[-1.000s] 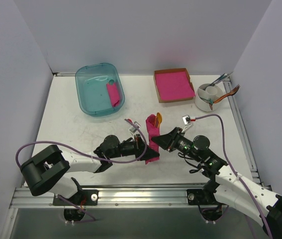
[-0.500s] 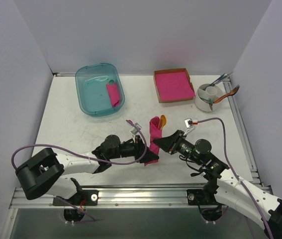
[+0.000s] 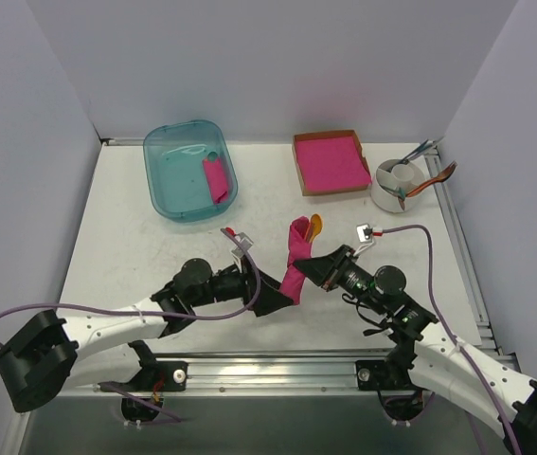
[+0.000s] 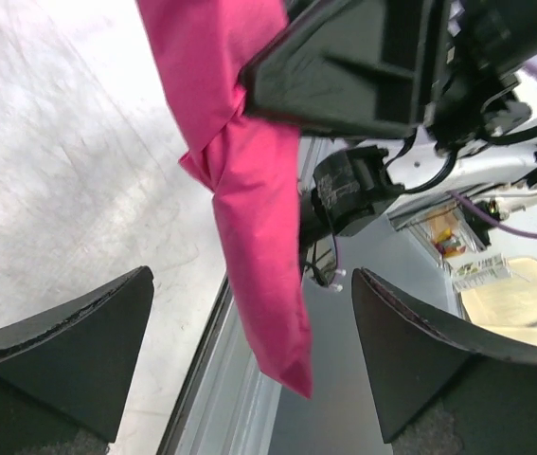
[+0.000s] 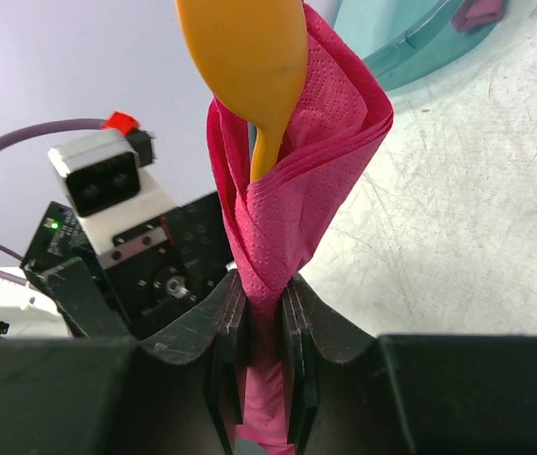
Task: Place the utensils on the paper napkin and roll it up
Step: Roll the napkin.
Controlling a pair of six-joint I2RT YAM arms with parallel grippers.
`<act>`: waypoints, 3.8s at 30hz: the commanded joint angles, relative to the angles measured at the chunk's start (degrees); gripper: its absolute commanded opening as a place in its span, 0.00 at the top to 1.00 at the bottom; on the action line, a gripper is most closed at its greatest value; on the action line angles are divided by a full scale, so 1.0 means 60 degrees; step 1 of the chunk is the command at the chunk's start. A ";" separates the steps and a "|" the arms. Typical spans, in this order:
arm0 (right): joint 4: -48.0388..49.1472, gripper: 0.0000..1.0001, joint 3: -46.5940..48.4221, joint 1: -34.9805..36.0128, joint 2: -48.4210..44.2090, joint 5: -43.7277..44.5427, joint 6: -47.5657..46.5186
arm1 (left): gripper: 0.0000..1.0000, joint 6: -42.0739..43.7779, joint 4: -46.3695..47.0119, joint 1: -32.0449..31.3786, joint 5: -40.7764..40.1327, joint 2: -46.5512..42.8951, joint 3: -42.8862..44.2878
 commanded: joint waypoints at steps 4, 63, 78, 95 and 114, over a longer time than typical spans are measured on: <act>0.1231 1.00 0.0337 0.0085 0.0346 -0.0084 0.0193 | 0.06 0.0026 -0.0513 0.0851 -0.0105 -0.1237 0.0040; -0.0275 0.61 0.1861 0.1081 0.1358 0.0824 -0.1036 | 0.98 -0.1848 0.3719 0.1277 0.2285 0.2015 0.0553; 0.0685 0.19 0.1890 0.0745 0.1795 -0.0434 -0.2004 | 0.98 -0.3269 0.5754 0.1233 0.3135 0.2425 0.0597; 0.2712 0.69 0.1554 0.0539 0.2120 -0.1022 -0.1579 | 0.98 -0.4310 0.7690 0.0911 0.3340 0.3319 0.0641; 0.0909 0.80 0.1173 0.0583 0.1182 0.1996 -0.1037 | 0.95 -0.1924 0.4117 0.0589 0.2183 0.2587 0.0846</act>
